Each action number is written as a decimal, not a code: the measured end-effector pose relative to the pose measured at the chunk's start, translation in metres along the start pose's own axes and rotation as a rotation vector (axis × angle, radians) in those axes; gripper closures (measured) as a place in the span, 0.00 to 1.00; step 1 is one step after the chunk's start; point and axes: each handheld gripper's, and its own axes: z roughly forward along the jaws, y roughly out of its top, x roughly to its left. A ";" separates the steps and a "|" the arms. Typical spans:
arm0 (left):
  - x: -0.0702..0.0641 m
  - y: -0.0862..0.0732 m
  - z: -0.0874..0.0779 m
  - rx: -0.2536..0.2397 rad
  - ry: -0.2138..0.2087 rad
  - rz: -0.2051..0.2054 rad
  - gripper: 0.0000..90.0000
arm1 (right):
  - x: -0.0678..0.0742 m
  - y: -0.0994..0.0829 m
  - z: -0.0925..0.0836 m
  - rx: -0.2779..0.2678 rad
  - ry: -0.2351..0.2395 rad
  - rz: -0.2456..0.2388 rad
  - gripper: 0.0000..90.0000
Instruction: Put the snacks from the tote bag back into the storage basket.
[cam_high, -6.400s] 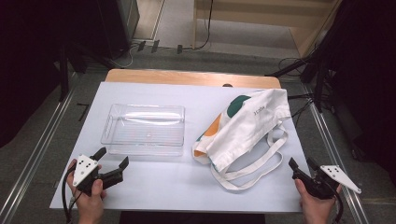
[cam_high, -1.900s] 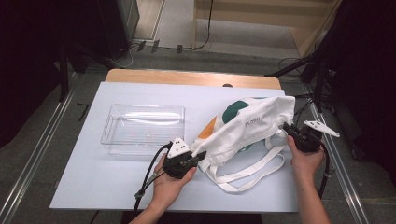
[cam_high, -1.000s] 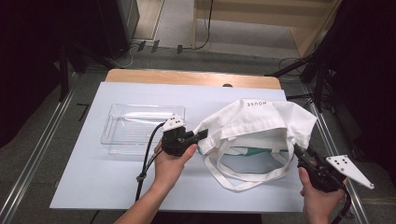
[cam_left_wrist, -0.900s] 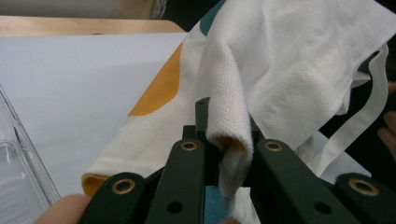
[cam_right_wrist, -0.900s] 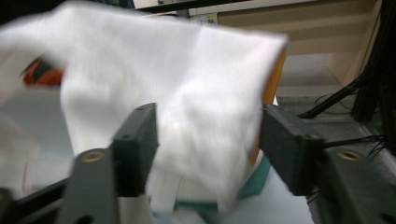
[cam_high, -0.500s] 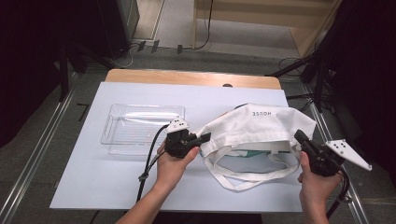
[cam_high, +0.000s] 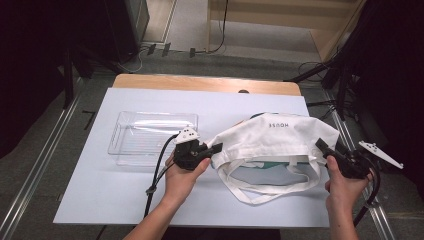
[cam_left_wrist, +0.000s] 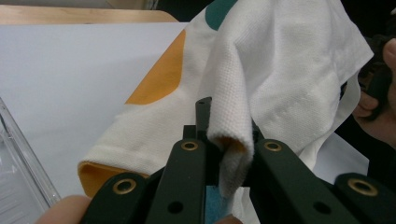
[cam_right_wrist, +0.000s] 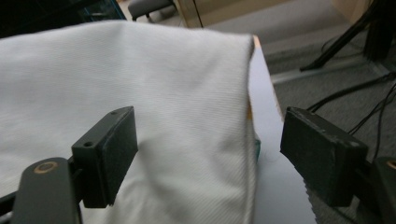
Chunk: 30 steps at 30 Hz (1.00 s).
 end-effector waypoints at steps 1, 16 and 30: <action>0.000 0.000 0.000 0.002 -0.003 -0.002 0.96 | -0.002 0.000 0.004 0.015 0.010 0.008 0.31; -0.019 0.036 -0.034 -0.109 -0.101 0.096 0.97 | 0.061 0.008 -0.067 -0.232 0.039 -0.313 0.98; 0.010 0.036 -0.010 0.001 0.011 -0.008 0.84 | 0.058 -0.016 -0.062 -0.156 0.034 -0.304 0.97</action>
